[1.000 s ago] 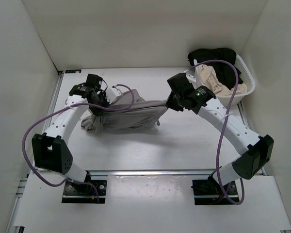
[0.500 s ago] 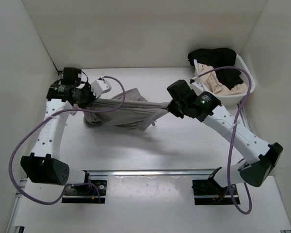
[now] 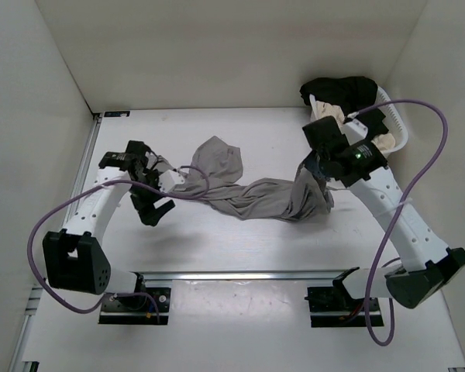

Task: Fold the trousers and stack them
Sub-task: Flatten the trousers out

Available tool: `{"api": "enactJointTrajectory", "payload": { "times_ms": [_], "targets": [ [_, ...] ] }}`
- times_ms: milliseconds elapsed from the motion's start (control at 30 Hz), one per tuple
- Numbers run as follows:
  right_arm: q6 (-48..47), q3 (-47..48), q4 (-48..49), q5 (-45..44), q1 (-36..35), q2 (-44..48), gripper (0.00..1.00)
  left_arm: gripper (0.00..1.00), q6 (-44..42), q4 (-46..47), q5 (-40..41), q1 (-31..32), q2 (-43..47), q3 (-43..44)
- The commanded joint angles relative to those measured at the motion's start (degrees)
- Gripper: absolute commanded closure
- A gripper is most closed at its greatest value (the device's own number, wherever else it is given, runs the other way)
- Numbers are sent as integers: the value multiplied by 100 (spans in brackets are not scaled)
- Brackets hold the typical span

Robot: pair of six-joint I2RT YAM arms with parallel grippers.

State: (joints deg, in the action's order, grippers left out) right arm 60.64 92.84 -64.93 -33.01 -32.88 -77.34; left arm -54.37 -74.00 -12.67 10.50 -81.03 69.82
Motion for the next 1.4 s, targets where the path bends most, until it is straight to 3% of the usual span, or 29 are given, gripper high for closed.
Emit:
{"api": "enactJointTrajectory", "payload": {
  "times_ms": [0, 67, 100, 167, 433, 667, 700, 733, 800, 833, 967, 1067, 1133, 1233, 1333, 1367],
  "targets": [
    [42, -887, 286, 14, -51, 482, 100, 0, -267, 454, 343, -513, 185, -617],
    [114, -1644, 419, 128, 97, 799, 100, 0, -267, 1175, 501, -628, 114, -916],
    [62, -2064, 489, 303, 420, 982, 100, 0, 29, 2082, 441, -628, -164, -1005],
    [-8, -2190, 551, 418, 554, 984, 100, 0, 268, 2572, 257, -628, -605, -638],
    [-61, -2691, 902, 541, 555, 984, 100, 0, 690, 3216, 546, -505, -3125, 1021],
    [-132, -2797, 903, 603, 608, 984, 100, 0, 629, 3330, 247, -286, -3945, 1298],
    [-132, -2850, 903, 603, 608, 984, 100, 6, 629, 3400, 247, -286, -4007, 1227],
    [-132, -2850, 903, 603, 608, 984, 100, 26, 682, 3401, 247, -286, -4060, 1227],
    [-71, -2850, 903, 655, 608, 1037, 100, 80, 796, 3401, 247, -286, -4113, 1227],
    [-70, -2850, 903, 656, 608, 1037, 100, 86, 883, 3401, 317, -338, -4113, 1296],
    [35, -3104, 1016, 717, 608, 1335, 100, 86, 1103, 3348, -6, -654, -3483, 1367],
    [88, -3298, 1017, 718, 608, 1546, 100, 86, 1226, 3348, -375, -778, -2569, 1954],
    [88, -3447, 904, 718, 608, 1634, 100, 86, 1331, 3296, -474, -673, -2408, 2989],
    [140, -3570, 718, 595, 660, 1774, 100, 86, 1543, 2954, -649, -278, -3188, 5028],
    [141, -3659, 665, 594, 660, 1898, 100, 85, 1456, 2952, -536, 433, -3751, 5935],
    [141, -3737, 665, 594, 660, 1898, 100, 79, 1368, 2952, -370, 653, -4058, 6147]
  ]
}}
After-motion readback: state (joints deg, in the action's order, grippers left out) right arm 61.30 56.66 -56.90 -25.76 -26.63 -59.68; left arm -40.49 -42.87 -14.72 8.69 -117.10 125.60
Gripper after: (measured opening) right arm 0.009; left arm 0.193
